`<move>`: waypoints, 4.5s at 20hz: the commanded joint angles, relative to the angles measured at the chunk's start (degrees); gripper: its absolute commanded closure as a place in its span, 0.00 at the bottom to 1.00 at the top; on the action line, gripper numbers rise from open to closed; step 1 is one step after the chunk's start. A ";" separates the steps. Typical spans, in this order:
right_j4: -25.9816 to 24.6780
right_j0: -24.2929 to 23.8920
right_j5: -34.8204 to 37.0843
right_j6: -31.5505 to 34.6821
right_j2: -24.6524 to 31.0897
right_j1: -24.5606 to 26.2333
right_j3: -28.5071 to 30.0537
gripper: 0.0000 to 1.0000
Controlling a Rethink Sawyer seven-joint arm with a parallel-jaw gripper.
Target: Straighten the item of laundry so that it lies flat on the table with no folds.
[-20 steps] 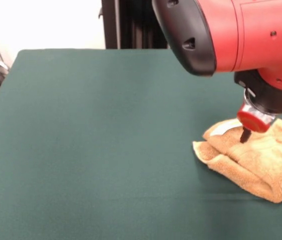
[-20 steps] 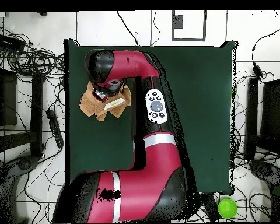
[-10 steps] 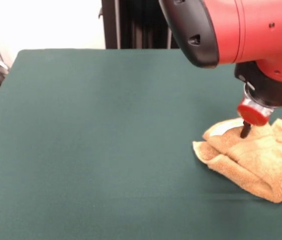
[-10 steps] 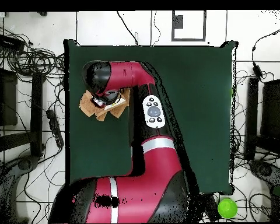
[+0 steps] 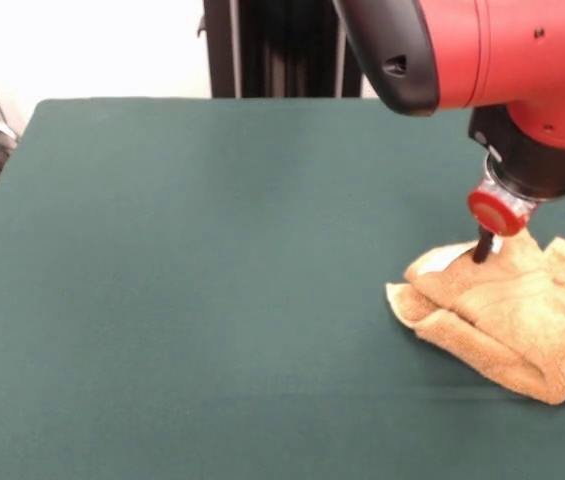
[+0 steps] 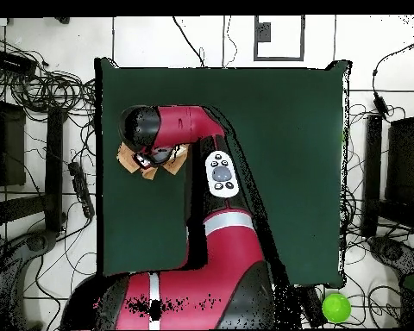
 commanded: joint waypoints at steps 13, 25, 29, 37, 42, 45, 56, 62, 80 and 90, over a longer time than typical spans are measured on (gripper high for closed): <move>1.29 6.51 -21.94 26.53 -3.13 0.28 17.84 0.00; 2.92 10.15 -32.74 32.89 -6.21 2.50 21.56 0.00; 3.70 11.91 -35.88 35.63 -7.68 3.18 22.85 0.00; 5.14 16.34 -37.22 39.10 -12.07 5.08 22.26 0.00; 5.65 16.72 -36.47 38.59 -12.75 5.47 21.57 0.00; 5.33 17.07 -38.84 39.08 -13.12 5.37 21.97 0.00; 6.70 17.38 -36.17 39.90 -13.64 4.32 22.72 1.00; 7.19 17.35 -34.32 38.95 -13.66 3.04 23.15 1.00; 8.30 15.50 -0.83 32.30 -13.14 -1.67 10.23 1.00; 7.44 13.54 7.15 30.15 -11.91 -1.89 5.70 1.00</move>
